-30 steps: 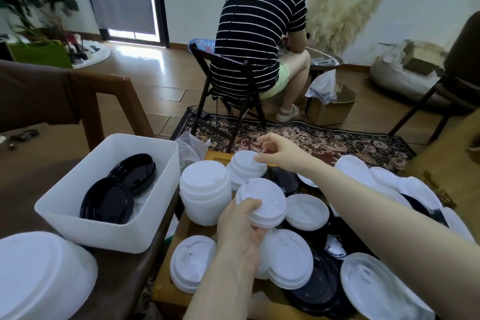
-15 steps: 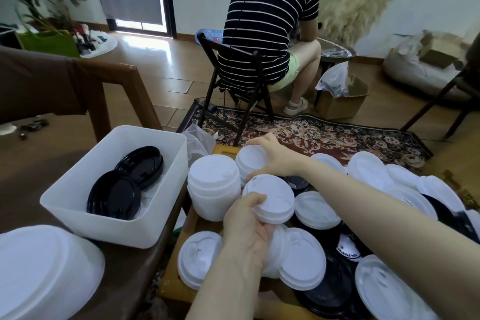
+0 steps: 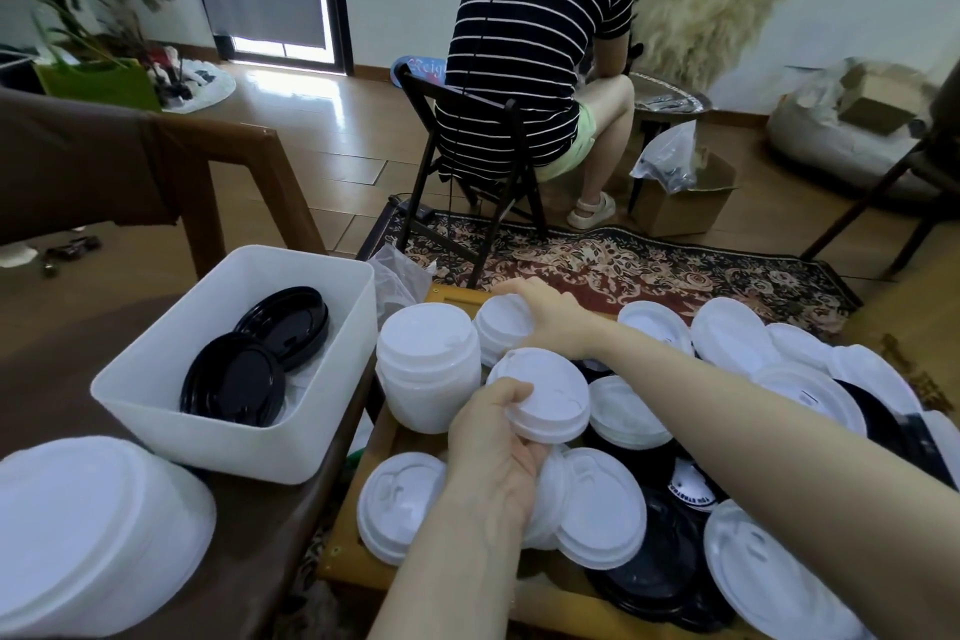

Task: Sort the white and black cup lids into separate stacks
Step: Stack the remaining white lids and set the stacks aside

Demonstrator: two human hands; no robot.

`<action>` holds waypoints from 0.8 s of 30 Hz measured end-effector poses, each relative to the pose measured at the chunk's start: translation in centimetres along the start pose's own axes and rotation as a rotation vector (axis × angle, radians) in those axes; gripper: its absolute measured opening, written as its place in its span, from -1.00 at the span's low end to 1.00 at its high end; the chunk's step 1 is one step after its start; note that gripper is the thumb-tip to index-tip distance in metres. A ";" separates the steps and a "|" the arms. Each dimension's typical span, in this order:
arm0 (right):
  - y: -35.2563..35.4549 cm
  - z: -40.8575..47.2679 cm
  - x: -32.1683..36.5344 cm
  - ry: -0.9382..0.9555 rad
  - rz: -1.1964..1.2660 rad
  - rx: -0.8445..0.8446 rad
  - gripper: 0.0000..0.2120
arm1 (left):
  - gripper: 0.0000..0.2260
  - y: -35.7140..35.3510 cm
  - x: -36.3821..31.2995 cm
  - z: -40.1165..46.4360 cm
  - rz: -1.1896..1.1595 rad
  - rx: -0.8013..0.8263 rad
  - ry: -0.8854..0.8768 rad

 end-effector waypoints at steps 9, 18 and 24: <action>3.2 -2.1 -0.9 -0.017 0.124 -0.098 -0.22 | -0.62 -0.2 -0.2 0.0 -0.028 0.030 0.006; 0.6 -0.6 -0.1 -0.080 0.074 -0.061 -0.16 | -0.63 -0.1 -0.3 -0.4 -0.048 0.030 -0.001; 0.3 -0.9 0.8 -0.024 0.056 -0.049 -0.25 | -0.65 0.3 -0.8 -0.3 0.010 0.005 -0.005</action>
Point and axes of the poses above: each hand's wrist, its own z-axis towards the middle knuckle, its own y-axis out of the back of the hand, x = y × z, the point moved 3 cm from there along z, towards the middle knuckle, and after that the axes turned 11 degrees about z, right-handed, at the moved point
